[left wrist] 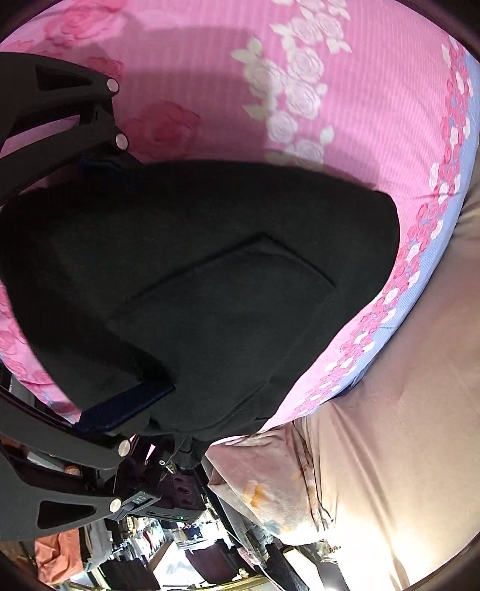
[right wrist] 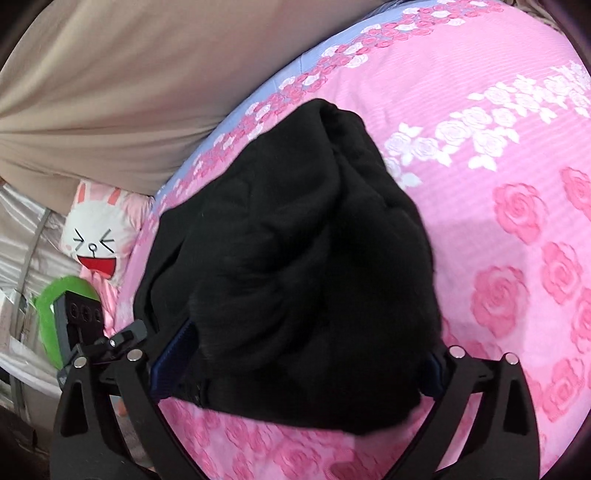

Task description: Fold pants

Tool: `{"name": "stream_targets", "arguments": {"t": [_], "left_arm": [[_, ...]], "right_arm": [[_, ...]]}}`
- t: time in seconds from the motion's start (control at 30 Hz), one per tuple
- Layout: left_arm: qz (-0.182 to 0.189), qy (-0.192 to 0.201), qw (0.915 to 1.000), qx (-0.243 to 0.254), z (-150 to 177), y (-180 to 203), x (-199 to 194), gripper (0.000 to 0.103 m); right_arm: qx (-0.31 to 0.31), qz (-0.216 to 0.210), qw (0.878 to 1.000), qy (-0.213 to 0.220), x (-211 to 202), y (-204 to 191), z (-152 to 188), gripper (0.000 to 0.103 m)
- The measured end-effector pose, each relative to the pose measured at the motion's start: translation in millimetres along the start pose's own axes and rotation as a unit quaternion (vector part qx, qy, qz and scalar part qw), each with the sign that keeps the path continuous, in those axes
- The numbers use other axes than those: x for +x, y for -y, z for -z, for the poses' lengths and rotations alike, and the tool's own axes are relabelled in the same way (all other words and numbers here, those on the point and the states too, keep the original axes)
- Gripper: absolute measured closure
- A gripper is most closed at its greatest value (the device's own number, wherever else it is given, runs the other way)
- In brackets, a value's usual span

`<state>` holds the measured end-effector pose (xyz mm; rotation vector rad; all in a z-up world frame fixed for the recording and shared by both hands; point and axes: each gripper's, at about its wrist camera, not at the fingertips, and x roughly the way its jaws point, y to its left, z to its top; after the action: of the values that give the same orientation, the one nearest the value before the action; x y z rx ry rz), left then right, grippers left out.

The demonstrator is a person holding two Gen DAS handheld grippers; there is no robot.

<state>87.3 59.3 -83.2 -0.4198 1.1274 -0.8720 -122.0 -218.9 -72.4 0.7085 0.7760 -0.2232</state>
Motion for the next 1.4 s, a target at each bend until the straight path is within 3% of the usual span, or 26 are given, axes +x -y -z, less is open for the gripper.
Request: {"name": "stream_targets", "arguments": {"t": [0.23, 0.4, 0.47, 0.7, 0.73, 0.77, 0.83, 0.9, 1.0, 1.17, 1.27, 1.4], "left_arm": [[0.011, -0.007, 0.9999, 0.001, 1.7, -1.6, 0.0, 0.013], [0.002, 0.001, 1.0, -0.005, 0.4, -1.7, 1.6, 0.013], [-0.004, 0.006, 0.9999, -0.012, -0.6, -1.5, 3.0, 0.013], [-0.034, 0.019, 0.9991, -0.019, -2.4, 6.5, 8.0, 0.012], [-0.035, 0.022, 0.9989, -0.021, -2.5, 7.8, 8.5, 0.012], [-0.037, 0.024, 0.9988, -0.02, -2.5, 9.4, 8.3, 0.017], [-0.05, 0.033, 0.9982, -0.008, -0.8, 17.4, 4.1, 0.032], [-0.065, 0.044, 0.9969, 0.01, 1.9, 26.3, -4.3, 0.054], [-0.082, 0.038, 0.9953, 0.035, 11.5, 42.1, -13.9, 0.061], [-0.112, 0.01, 0.9919, 0.058, 47.0, 54.6, -19.3, 0.06], [-0.112, 0.008, 0.9927, 0.045, 57.4, 43.4, -16.6, 0.048], [-0.076, 0.011, 0.997, -0.007, 50.9, 16.9, -10.6, 0.031]], "right_arm": [[0.036, -0.075, 0.997, -0.008, -25.4, 27.2, 7.2, 0.005], [0.09, -0.144, 0.985, -0.008, -30.8, 45.3, -4.4, 0.005], [0.086, -0.139, 0.987, -0.006, -26.9, 43.3, -10.0, 0.005], [-0.022, -0.046, 0.999, -0.015, 2.7, 5.7, -9.6, 0.006], [-0.033, -0.036, 0.999, -0.011, 3.0, 1.9, -8.3, 0.021], [-0.046, -0.023, 0.999, -0.005, 1.1, -1.6, -7.2, 0.028], [-0.062, -0.016, 0.998, 0.012, -8.8, -5.1, -6.6, 0.056], [-0.08, -0.019, 0.996, 0.025, -24.7, -10.5, -5.5, 0.062], [-0.111, -0.001, 0.993, 0.027, -40.1, -19.5, 3.4, 0.063], [-0.101, -0.005, 0.995, -0.002, -56.3, 0.2, 26.9, 0.061], [-0.085, -0.004, 0.996, -0.018, -51.6, 13.5, 37.2, 0.054], [-0.049, -0.023, 0.998, -0.027, -43.6, 28.0, 34.0, 0.041]]}}
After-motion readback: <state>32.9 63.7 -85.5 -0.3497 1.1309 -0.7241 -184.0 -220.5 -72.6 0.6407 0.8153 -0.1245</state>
